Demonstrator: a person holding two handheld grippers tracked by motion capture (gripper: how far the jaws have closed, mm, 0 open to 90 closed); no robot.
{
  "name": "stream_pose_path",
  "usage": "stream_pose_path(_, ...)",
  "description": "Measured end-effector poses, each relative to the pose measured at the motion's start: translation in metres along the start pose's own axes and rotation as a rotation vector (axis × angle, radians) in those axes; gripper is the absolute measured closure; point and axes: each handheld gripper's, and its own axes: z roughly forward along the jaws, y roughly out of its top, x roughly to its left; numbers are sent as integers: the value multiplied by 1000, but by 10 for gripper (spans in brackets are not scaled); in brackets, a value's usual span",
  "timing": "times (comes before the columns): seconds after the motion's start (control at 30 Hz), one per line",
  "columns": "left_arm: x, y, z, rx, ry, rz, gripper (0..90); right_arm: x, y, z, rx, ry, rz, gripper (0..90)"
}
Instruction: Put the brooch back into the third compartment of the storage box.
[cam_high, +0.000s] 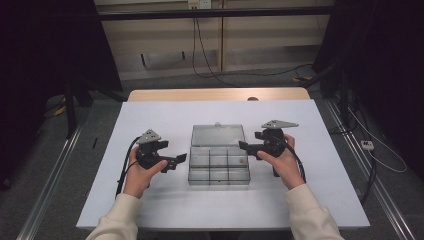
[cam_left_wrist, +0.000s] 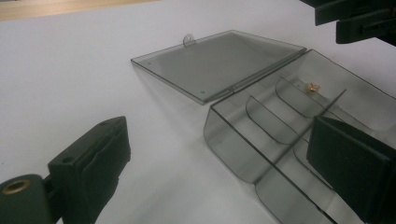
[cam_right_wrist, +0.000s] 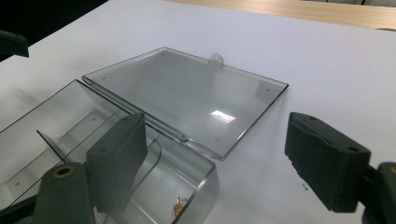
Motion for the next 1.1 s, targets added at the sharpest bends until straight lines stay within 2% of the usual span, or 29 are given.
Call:
stream_pose_path(0.1, 1, 5, 6, -7, 3, -13, 60, 0, 3, 2, -7, -2, 2, 213)
stream_pose_path(0.33, 7, 14, 19, 12, 28, -8, 61, -3, 7, 6, -14, -21, 14, 224)
stream_pose_path(0.47, 9, 17, 28, 14, 37, -25, 63, -7, 8, 10, -20, -22, 16, 239)
stream_pose_path(0.6, 13, 20, 38, 21, 49, -35, 65, -11, 8, 16, -10, -34, 31, 245)
stream_pose_path(0.73, 15, 24, 49, 62, 68, -36, 65, -12, 8, 23, -8, -44, 31, 252)
stream_pose_path(0.8, 15, 25, 56, 54, 56, -51, 68, -13, 7, 27, 3, -46, 41, 253)
stream_pose_path(1.0, 24, 30, 71, 62, 67, -51, 69, -16, 6, 36, 12, -56, 62, 268)
stream_pose_path(1.1, 29, 31, 78, 70, 70, -71, 75, -18, 5, 39, 20, -60, 58, 272)
